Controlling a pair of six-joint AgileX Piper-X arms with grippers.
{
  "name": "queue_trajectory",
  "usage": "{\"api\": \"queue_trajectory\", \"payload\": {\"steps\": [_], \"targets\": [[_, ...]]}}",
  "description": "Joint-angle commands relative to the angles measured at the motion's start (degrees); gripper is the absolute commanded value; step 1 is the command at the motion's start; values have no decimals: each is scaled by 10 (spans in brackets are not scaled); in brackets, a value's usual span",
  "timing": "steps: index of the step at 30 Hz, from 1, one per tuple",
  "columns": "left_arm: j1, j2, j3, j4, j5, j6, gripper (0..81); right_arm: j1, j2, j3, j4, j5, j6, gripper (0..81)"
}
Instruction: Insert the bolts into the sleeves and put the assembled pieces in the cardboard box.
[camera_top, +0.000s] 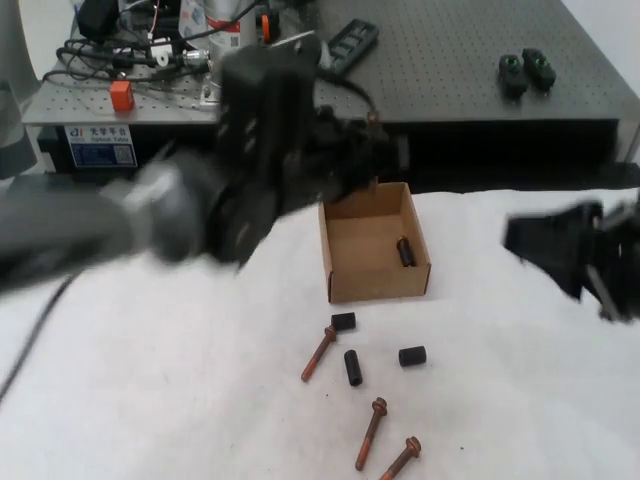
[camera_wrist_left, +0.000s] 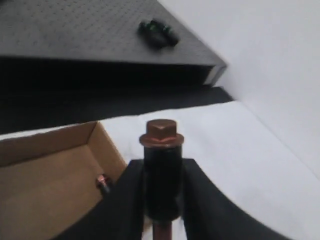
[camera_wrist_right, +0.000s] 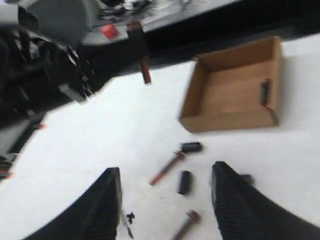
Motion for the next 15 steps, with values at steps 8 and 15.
{"api": "queue_trajectory", "payload": {"steps": [8, 15], "targets": [[13, 358, -527, 421, -6, 17, 7, -7, 28, -2, 122, 105, -51, 405], [13, 446, -638, 508, 7, 21, 92, -7, 77, -2, 123, 105, -51, 405]]}}
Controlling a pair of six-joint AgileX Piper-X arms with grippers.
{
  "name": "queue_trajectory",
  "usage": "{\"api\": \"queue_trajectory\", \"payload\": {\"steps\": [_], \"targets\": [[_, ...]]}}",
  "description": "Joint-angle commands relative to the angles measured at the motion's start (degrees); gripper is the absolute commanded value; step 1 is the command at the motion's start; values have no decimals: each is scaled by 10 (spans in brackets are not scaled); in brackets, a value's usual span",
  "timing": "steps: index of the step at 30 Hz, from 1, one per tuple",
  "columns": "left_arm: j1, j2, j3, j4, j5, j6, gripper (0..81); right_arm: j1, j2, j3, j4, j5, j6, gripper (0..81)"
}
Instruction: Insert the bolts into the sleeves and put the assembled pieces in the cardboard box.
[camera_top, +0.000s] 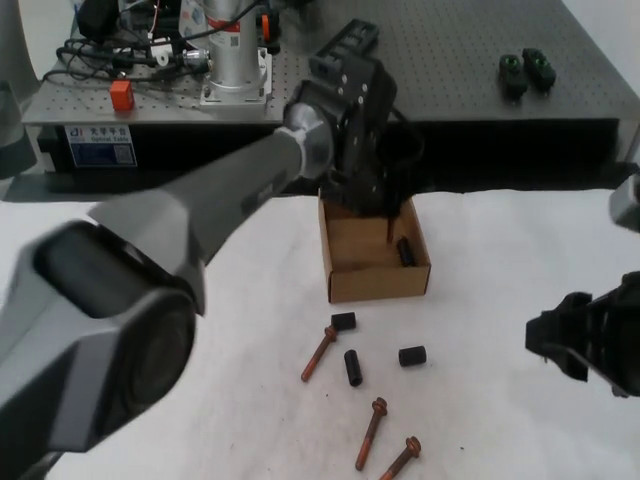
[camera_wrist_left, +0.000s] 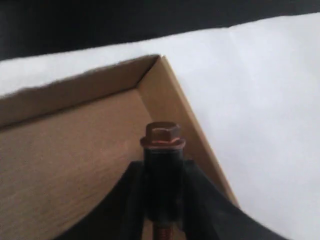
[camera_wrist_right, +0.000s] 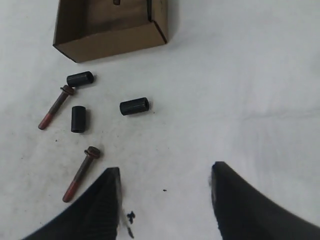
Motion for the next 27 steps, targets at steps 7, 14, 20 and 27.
{"api": "queue_trajectory", "payload": {"steps": [7, 14, 20, 27], "targets": [[-1, -2, -17, 10, 16, -11, 357, 0, 51, -11, -11, 0, -80, 405], [13, -88, -17, 144, -64, 74, 357, 25, 174, -107, 2, -1, -255, 405], [48, -166, 46, 228, -215, 112, 336, 90, 325, -233, 48, 49, -339, 391], [78, -287, 258, 175, -215, 117, 208, 129, 478, -370, 116, 52, -414, 324]]}}
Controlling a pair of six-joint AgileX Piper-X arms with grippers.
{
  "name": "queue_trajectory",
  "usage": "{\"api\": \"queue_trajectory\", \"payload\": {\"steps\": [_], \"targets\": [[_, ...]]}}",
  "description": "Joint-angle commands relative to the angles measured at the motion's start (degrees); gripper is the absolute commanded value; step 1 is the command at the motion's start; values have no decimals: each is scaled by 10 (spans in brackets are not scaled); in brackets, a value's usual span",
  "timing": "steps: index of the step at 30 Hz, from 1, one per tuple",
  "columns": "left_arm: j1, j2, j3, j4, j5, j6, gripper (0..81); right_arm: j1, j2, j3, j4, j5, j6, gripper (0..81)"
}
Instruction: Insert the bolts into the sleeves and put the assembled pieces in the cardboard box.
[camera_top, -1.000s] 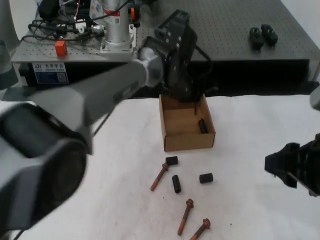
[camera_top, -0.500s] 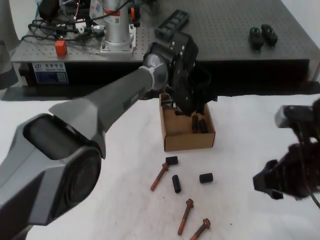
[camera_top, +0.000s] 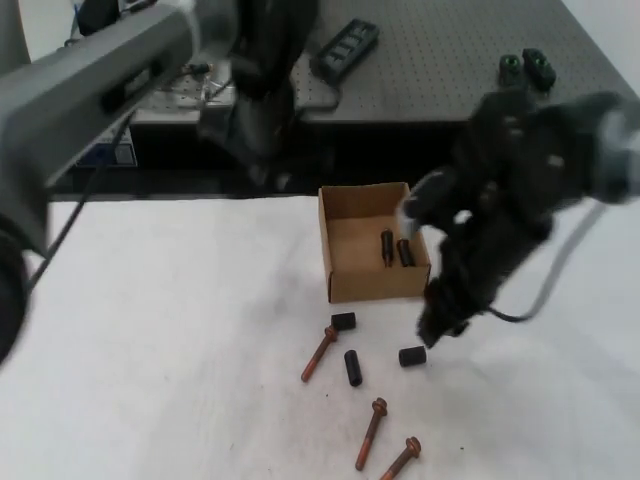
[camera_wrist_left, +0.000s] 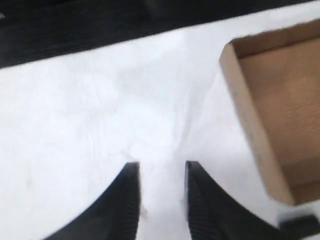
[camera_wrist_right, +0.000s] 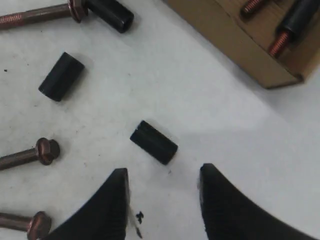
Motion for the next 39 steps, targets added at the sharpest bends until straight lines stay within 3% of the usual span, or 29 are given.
{"api": "queue_trajectory", "payload": {"steps": [1, 9, 17, 19, 23, 25, 30, 35, 39], "targets": [[2, -43, 82, -30, -9, 10, 208, 3, 13, -16, 14, 8, -22, 324], [11, -174, 269, -100, 13, 41, 216, 27, 91, -63, 59, 56, -80, 324], [18, -220, 315, -110, 13, 65, 216, 38, 119, -64, 62, 63, -95, 323], [19, -221, 315, -110, 13, 70, 216, 41, 123, -64, 62, 80, -95, 290], [19, -221, 318, -110, 66, 101, 216, 42, 123, -64, 54, 95, -90, 97], [19, -218, 318, -110, 117, 118, 216, 42, 123, -64, 54, 99, -79, 13], [8, -193, 318, -132, 241, 158, 216, 22, 94, -64, 64, 74, 14, 11], [-23, -137, 317, -158, 244, 188, 216, -25, 9, -21, 73, -49, 114, 11], [-53, -88, 299, -173, 239, 192, 216, -45, -101, 66, 50, -72, 153, 11]]}}
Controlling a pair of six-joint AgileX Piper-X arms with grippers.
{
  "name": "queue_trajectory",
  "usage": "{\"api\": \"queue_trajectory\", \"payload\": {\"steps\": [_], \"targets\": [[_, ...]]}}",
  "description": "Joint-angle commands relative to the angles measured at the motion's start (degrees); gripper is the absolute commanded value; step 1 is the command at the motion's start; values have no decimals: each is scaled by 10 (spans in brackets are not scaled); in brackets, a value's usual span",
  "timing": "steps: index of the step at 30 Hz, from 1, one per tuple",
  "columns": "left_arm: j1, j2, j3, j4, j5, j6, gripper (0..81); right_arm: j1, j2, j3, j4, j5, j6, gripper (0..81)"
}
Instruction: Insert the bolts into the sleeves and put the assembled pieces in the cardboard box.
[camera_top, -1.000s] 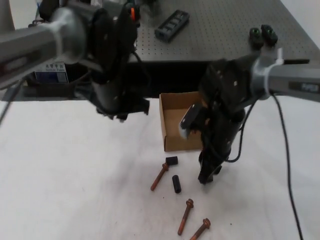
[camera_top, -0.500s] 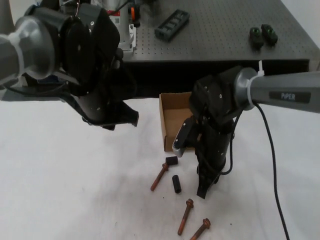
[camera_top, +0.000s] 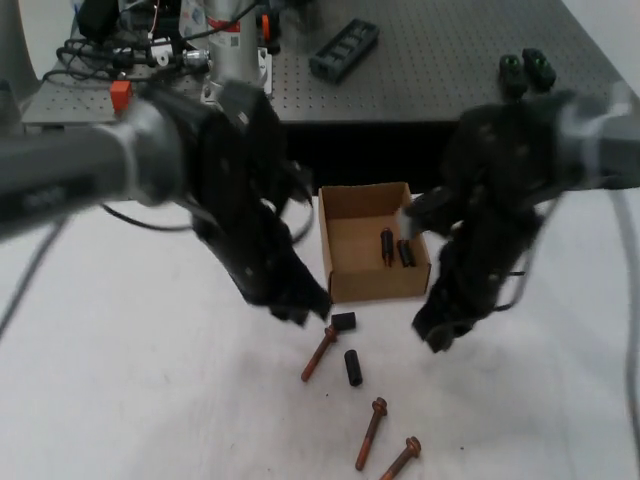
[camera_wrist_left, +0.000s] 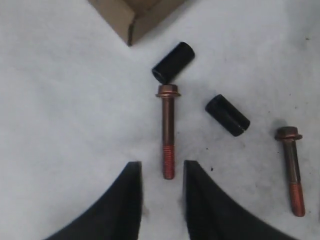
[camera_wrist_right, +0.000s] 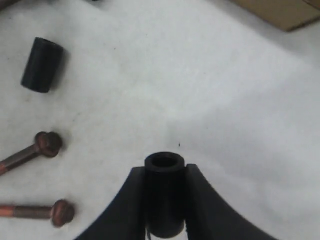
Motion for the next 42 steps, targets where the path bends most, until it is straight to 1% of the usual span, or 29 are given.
{"api": "queue_trajectory", "payload": {"steps": [1, 4, 7, 11, 13, 19, 23, 27, 29, 30, 31, 33, 36, 38, 40, 42], "targets": [[-19, 30, -26, -15, -6, 19, 216, -11, -82, 60, -13, -26, 37, 11], [-33, 72, -63, -11, -35, 33, 216, -20, -157, 124, -16, -26, 64, 11], [-37, 105, -104, 14, -40, 42, 216, -20, -225, 183, -26, -26, 78, 11], [-37, 142, -155, 56, -79, 54, 216, -20, -298, 232, -38, -26, 82, 11], [-37, 155, -170, 72, -80, 56, 216, -20, -325, 246, -40, -26, 82, 11], [-38, 177, -180, 100, -78, 64, 216, -20, -350, 251, -48, -25, 90, 11], [-38, 187, -180, 114, -46, 64, 216, -20, -350, 251, -56, -25, 90, 11], [-40, 194, -180, 113, -50, 61, 215, -20, -350, 251, -57, -25, 90, 11], [-40, 199, -180, 113, -50, 54, 197, -20, -350, 251, -57, -25, 90, 11], [-40, 202, -180, 113, -50, 53, 170, -20, -350, 251, -57, -25, 90, 11], [-41, 202, -180, 113, -50, 54, 127, -20, -350, 251, -57, -25, 90, 11], [-41, 202, -180, 111, -50, 39, 1, -20, -350, 251, -58, -25, 90, 11], [-42, 182, -182, 97, -48, 2, 6, -20, -351, 251, -67, -29, 93, 11], [-42, 154, -179, 84, -45, -22, 6, -20, -356, 252, -77, -53, 95, 11], [-37, 105, -166, 54, -1, -57, 6, -20, -361, 252, -81, -86, 103, 11], [-31, 41, -124, -7, 49, -96, 6, -12, -365, 258, -95, -137, 137, 11]]}}
